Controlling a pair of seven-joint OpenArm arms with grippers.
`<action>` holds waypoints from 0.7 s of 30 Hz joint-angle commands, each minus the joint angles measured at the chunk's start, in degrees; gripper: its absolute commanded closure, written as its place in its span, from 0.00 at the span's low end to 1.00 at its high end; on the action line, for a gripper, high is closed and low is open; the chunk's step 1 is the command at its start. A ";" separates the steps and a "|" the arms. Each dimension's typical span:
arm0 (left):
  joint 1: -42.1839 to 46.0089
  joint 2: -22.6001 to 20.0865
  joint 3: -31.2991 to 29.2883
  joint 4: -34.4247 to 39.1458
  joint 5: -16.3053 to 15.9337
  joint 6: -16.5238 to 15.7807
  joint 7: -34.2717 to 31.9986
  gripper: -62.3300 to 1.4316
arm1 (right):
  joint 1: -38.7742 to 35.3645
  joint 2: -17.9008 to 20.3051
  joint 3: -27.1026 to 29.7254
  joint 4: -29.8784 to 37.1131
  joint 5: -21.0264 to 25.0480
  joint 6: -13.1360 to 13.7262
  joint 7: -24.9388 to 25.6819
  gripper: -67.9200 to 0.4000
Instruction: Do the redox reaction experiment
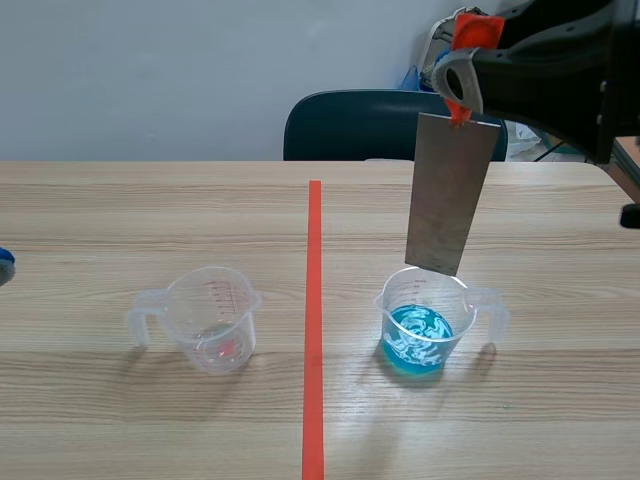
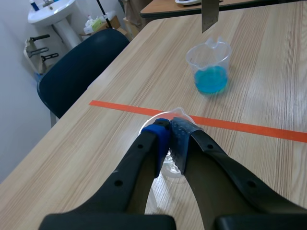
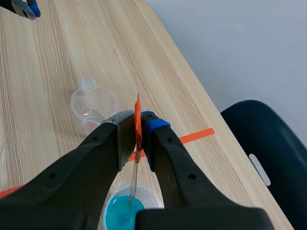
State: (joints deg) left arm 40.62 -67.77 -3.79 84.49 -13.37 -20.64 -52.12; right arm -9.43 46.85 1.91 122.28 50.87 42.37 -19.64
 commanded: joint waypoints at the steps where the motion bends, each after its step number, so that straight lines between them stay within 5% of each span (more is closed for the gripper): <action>1: -0.68 0.42 -0.13 1.11 -0.79 -0.04 -1.25 0.96 | 0.55 0.42 0.72 0.79 0.81 0.35 0.63 0.98; 11: -2.45 -1.51 0.44 5.40 -1.09 -0.31 0.63 0.96 | 0.55 0.42 0.72 0.79 0.81 0.35 0.63 0.98; 21: -18.36 0.20 13.07 5.20 -3.15 -0.48 7.87 0.96 | 0.55 0.42 0.72 0.79 0.83 0.35 0.66 0.98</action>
State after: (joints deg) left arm 23.22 -68.79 9.06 89.56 -15.73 -21.08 -44.21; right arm -9.43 46.85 1.91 122.28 50.87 42.37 -19.64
